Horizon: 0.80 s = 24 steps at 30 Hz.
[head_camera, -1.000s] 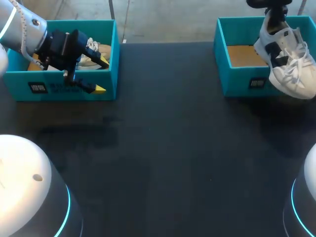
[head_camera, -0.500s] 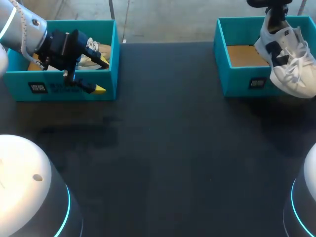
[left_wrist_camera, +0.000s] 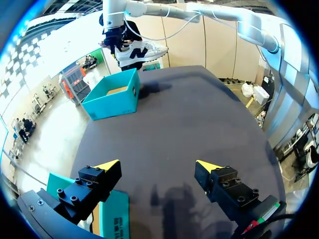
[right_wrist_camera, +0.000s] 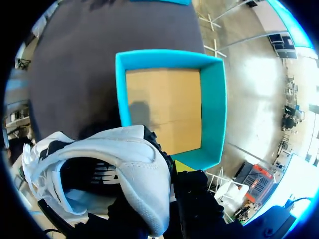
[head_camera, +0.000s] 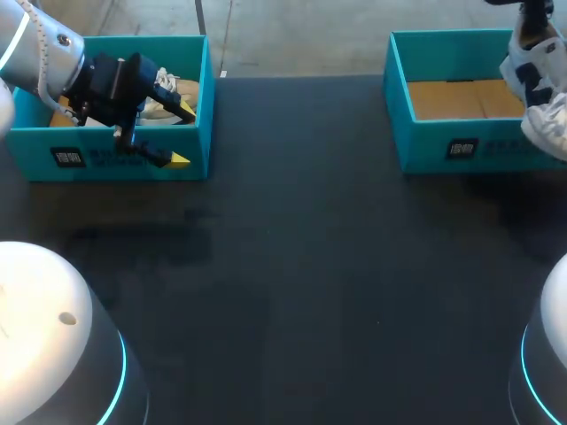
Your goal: Take the shoe out of the shoebox, open the shoe tongue, remove and reinsert the insole, then place the shoe into the shoebox
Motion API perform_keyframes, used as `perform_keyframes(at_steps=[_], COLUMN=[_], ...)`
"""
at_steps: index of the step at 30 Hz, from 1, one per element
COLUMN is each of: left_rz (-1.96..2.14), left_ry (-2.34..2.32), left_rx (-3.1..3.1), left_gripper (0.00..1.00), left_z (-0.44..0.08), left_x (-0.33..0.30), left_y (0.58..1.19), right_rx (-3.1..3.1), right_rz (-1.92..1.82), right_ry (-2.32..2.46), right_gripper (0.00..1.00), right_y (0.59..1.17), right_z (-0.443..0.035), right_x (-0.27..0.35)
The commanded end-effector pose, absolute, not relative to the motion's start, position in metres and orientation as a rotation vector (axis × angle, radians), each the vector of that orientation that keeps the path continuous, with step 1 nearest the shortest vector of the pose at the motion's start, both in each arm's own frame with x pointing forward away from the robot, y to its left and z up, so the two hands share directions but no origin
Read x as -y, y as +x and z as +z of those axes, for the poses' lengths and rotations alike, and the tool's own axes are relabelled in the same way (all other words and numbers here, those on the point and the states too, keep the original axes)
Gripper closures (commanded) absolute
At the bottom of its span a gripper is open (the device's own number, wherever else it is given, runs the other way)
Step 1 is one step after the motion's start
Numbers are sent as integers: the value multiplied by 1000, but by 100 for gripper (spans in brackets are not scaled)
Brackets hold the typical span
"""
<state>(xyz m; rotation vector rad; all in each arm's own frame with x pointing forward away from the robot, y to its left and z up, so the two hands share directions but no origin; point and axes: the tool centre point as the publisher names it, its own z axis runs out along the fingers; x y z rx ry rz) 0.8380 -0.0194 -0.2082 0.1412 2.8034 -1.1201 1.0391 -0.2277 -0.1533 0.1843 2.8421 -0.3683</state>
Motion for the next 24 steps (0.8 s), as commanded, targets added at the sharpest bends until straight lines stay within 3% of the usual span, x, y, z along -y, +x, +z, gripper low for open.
perform_keyframes(at_steps=[1, 17, 24], left_rz=[-1116, -1116, -1116], left_ry=[142, 142, 142], left_rx=[-2805, -2805, -2805], left_gripper=[0, 0, 0], left_z=[-208, -208, -208], left_x=[19, 19, 19], left_y=[838, 838, 838], right_rx=[-2861, -2867, -2820], right_rz=[-349, -464, -393], right_ry=[195, 321, 796], right_gripper=[100, 100, 100], right_y=[1050, 1051, 1046], right_z=[-164, -177, -182], right_x=[254, 311, 324])
